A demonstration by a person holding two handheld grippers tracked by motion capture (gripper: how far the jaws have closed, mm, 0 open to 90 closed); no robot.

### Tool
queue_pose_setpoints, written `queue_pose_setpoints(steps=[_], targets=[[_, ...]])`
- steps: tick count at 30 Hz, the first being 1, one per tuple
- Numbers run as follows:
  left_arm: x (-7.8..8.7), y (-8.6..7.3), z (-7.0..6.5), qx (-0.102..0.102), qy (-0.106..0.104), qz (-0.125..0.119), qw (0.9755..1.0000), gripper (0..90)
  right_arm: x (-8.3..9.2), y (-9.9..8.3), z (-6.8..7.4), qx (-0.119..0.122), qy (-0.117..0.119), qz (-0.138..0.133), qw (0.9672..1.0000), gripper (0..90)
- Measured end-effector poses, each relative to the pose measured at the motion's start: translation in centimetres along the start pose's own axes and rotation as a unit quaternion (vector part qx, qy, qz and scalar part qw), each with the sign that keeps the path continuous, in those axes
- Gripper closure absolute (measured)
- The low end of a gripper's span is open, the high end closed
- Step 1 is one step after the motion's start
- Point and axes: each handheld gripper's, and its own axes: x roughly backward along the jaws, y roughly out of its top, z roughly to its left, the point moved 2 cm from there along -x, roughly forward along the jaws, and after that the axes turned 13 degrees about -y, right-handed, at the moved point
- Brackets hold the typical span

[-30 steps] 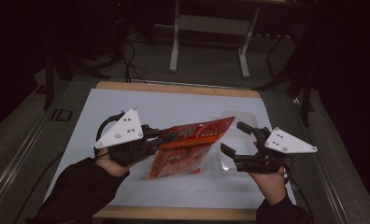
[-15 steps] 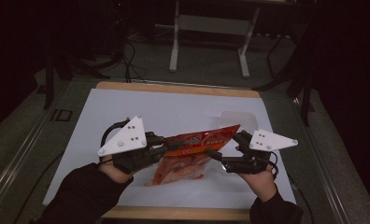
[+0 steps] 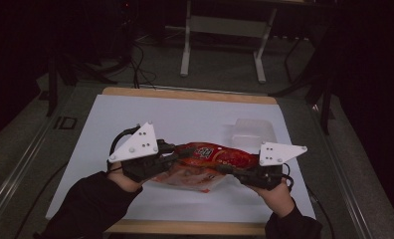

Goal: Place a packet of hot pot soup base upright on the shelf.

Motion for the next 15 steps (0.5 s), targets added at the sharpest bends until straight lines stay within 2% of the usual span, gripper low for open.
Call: queue_pose_setpoints(steps=[2, 8, 15], targets=[[0.1, -0.3, 0.3, 0.003, -0.002, 0.003, 1.0000, 90.0, -0.1, 0.1, 0.1, 0.006, 0.001, 0.012, 0.9999, 89.8], [0.5, -0.8, 1.1, 0.013, -0.018, -0.004, 0.9997, 90.0, -0.3, 0.5, 0.0, -0.020, 0.017, 0.024, 0.9994, 90.0], [1.0, -1.3, 1.6, 0.019, -0.029, -0.016, 0.9993, 89.5, -0.2, 1.3, -0.1, -0.024, 0.009, 0.031, 0.9992, 90.0]])
